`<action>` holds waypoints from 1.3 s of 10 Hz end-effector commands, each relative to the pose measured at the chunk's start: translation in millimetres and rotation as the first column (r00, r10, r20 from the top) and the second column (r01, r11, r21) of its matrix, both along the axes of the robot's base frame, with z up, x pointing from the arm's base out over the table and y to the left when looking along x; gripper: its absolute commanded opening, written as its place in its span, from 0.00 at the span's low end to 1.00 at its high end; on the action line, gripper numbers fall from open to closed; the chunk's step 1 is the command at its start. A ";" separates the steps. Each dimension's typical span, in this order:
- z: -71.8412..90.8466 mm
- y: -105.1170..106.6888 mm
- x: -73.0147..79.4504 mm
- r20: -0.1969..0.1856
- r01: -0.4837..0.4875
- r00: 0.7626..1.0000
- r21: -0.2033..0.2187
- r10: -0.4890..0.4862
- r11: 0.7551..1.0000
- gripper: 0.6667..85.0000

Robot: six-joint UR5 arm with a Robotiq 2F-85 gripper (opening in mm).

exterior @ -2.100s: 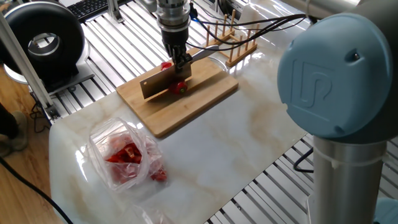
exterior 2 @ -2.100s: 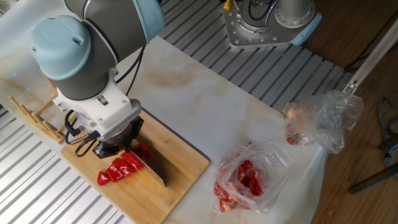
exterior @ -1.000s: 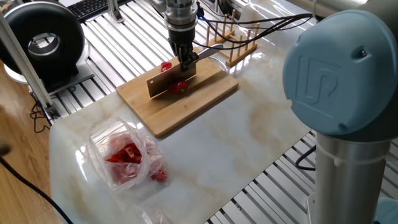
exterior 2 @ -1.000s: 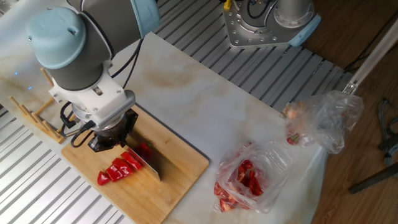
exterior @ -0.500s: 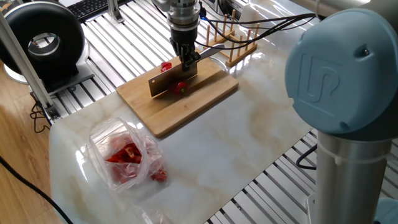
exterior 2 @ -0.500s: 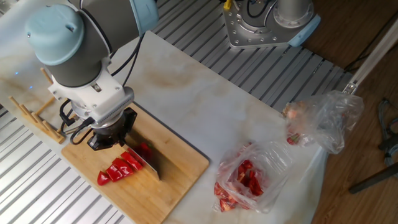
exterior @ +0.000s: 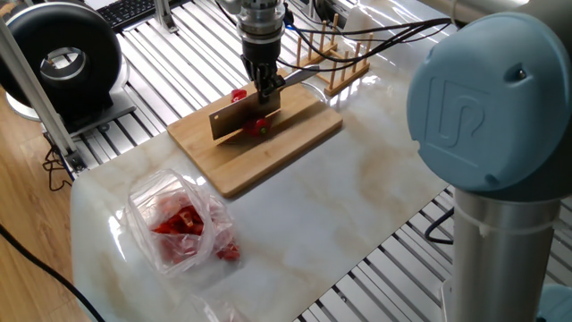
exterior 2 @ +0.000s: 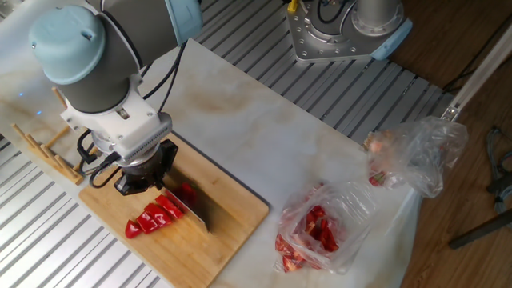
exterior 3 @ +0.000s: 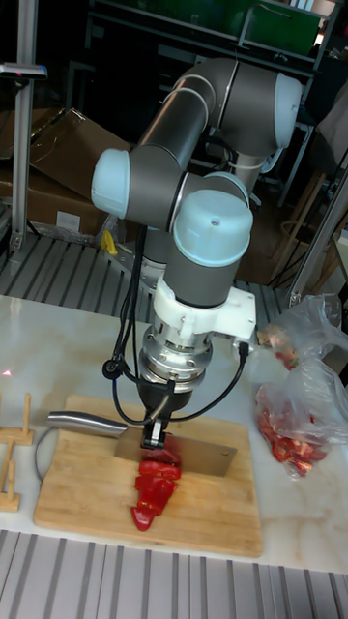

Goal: Chop the chili peppers

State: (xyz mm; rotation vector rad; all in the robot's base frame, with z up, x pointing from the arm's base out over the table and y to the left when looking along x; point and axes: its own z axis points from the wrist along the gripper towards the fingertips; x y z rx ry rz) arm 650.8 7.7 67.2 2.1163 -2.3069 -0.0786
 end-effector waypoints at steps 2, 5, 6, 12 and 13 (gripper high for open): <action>7.6 9.6 -1.7 -0.010 0.026 1.000 0.017 -0.026 1.000 0.01; 25.6 10.5 -4.5 -0.017 0.056 0.998 0.012 -0.056 0.998 0.01; 31.8 12.3 -7.2 -0.027 0.060 0.998 0.016 -0.060 0.998 0.01; 68.9 14.7 -24.7 -0.071 0.073 0.995 0.016 -0.071 0.997 0.01; 69.7 14.4 -25.1 -0.070 0.062 0.996 0.017 -0.061 0.998 0.01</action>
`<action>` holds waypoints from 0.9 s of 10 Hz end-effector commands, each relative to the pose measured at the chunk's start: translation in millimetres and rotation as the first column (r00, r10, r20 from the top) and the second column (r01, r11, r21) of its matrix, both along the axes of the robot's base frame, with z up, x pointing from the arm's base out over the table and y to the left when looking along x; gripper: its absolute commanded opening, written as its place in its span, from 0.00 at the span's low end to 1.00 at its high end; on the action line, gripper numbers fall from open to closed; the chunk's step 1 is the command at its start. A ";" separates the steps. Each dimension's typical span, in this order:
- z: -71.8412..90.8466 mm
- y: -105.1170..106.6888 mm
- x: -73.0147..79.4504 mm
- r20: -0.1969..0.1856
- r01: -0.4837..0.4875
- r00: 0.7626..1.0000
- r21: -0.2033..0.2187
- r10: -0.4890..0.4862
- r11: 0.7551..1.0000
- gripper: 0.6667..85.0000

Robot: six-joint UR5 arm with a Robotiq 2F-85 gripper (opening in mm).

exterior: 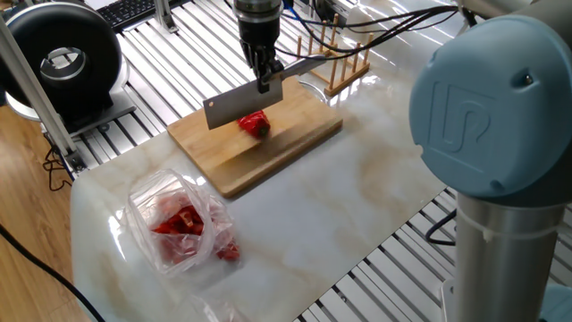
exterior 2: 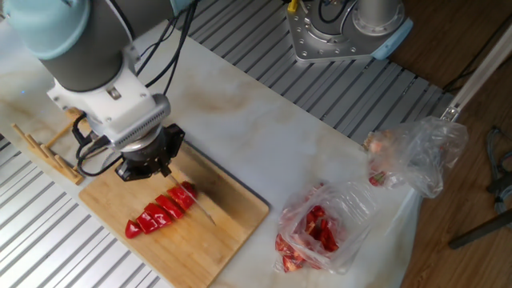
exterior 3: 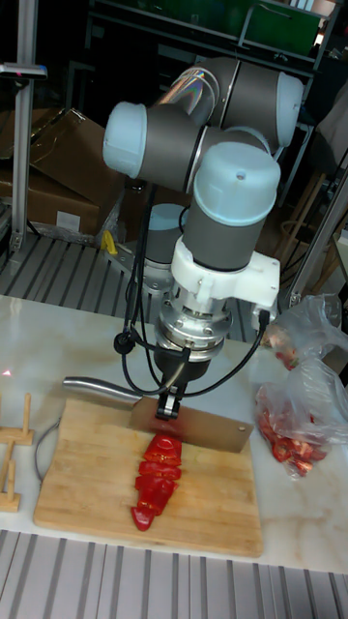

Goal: Chop the chili peppers

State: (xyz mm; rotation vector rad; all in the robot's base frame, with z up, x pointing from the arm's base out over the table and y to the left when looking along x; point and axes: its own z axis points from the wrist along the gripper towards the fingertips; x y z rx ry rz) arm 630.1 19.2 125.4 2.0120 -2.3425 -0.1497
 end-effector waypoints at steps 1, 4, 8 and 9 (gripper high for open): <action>10.9 -1.1 -0.9 0.007 -0.017 1.000 0.000 0.017 1.000 0.01; 1.7 -5.9 12.6 0.031 -0.041 0.999 0.004 0.041 0.999 0.01; 1.2 4.4 20.2 -0.014 -0.027 1.000 0.056 0.028 0.998 0.01; -3.2 2.9 25.0 -0.015 -0.034 0.999 0.060 0.035 0.998 0.01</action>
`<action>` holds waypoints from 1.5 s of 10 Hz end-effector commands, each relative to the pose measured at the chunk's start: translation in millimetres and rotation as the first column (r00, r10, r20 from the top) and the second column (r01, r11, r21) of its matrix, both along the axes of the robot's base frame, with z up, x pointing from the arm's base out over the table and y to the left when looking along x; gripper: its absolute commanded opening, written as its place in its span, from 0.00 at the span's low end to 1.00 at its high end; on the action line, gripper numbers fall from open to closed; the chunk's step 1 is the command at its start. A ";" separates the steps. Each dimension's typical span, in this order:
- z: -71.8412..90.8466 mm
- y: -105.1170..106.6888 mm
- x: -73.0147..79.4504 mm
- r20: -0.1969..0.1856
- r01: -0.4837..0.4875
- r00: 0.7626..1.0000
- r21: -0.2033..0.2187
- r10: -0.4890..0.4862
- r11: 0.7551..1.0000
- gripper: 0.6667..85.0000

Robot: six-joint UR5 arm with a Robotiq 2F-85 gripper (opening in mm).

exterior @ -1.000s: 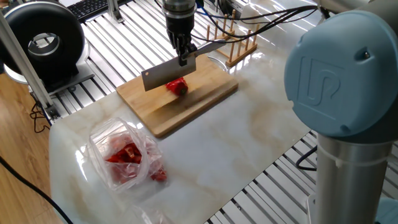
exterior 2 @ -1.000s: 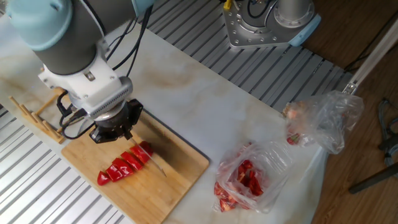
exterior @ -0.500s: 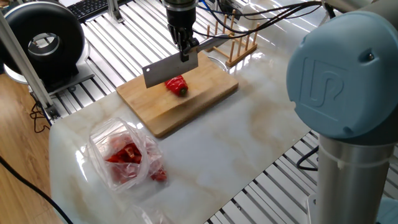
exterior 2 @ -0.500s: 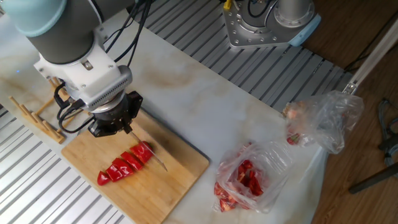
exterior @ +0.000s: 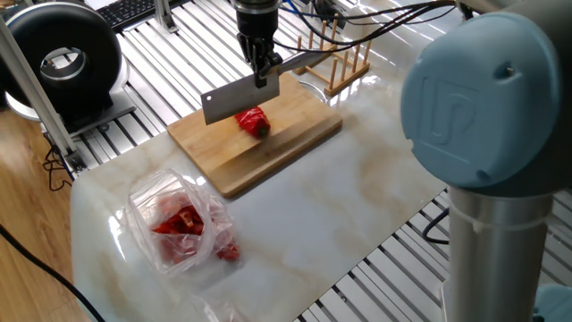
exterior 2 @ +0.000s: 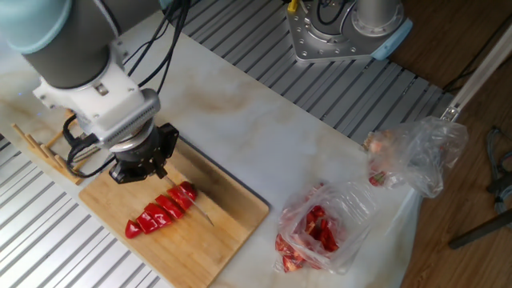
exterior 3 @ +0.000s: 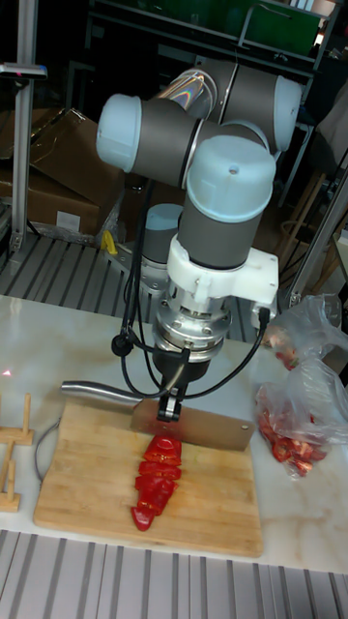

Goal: Chop the chili peppers

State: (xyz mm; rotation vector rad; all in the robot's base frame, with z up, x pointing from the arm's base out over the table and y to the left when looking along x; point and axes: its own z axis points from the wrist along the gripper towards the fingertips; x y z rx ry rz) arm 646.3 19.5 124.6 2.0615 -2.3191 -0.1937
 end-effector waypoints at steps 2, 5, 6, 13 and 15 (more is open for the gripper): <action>-11.2 6.4 1.9 -0.058 0.003 0.998 0.017 -0.002 1.000 0.01; -25.8 8.5 -5.7 -0.076 -0.009 0.997 0.002 0.009 1.000 0.01; -29.4 8.8 -4.4 -0.068 -0.012 0.998 -0.001 0.012 1.000 0.01; -29.0 14.2 -8.0 -0.068 -0.028 0.997 0.019 0.030 0.999 0.01; -24.2 12.7 -8.1 -0.069 -0.035 0.997 0.018 0.036 0.999 0.01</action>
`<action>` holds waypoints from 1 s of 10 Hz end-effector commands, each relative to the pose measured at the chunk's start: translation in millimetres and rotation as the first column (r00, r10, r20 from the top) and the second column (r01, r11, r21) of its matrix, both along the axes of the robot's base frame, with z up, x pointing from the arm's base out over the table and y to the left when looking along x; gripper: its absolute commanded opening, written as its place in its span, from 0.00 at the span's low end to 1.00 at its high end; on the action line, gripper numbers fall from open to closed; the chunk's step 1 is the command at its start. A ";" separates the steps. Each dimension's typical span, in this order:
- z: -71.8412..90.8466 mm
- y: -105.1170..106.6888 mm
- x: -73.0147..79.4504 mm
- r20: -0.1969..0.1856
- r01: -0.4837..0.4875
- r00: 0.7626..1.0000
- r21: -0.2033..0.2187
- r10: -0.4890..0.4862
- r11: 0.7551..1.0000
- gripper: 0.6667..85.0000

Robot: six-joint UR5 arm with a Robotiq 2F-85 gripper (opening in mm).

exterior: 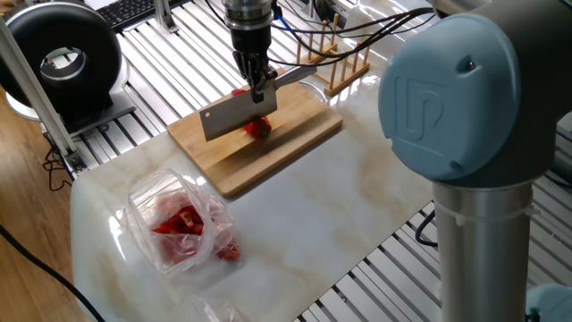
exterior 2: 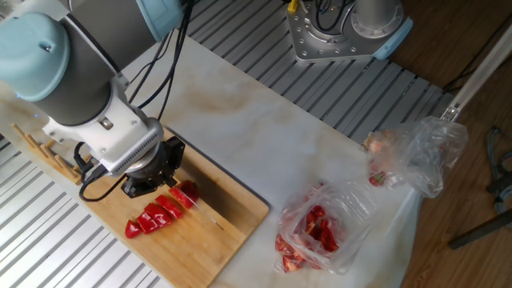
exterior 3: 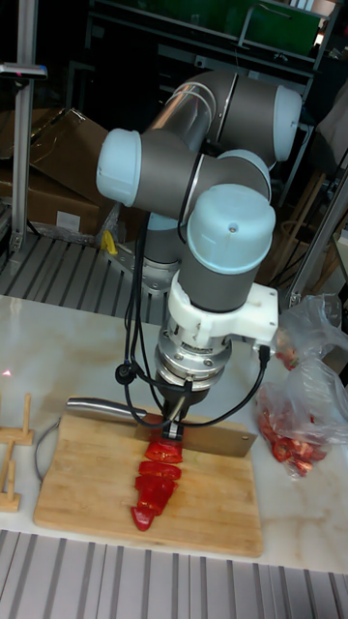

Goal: Chop the chili peppers

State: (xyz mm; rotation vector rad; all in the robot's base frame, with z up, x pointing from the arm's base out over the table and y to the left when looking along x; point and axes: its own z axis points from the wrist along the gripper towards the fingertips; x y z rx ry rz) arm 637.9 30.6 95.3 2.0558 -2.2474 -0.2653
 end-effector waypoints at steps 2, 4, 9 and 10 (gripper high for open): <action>7.5 1.1 -0.4 0.000 -0.016 1.000 0.014 0.016 1.000 0.01; 7.6 0.3 -0.7 0.003 -0.025 1.000 0.016 0.025 1.000 0.01; 4.1 0.8 -6.5 -0.003 -0.039 0.999 0.030 0.039 0.999 0.01; 1.8 -0.3 -7.0 0.000 -0.041 0.999 0.027 0.041 0.999 0.01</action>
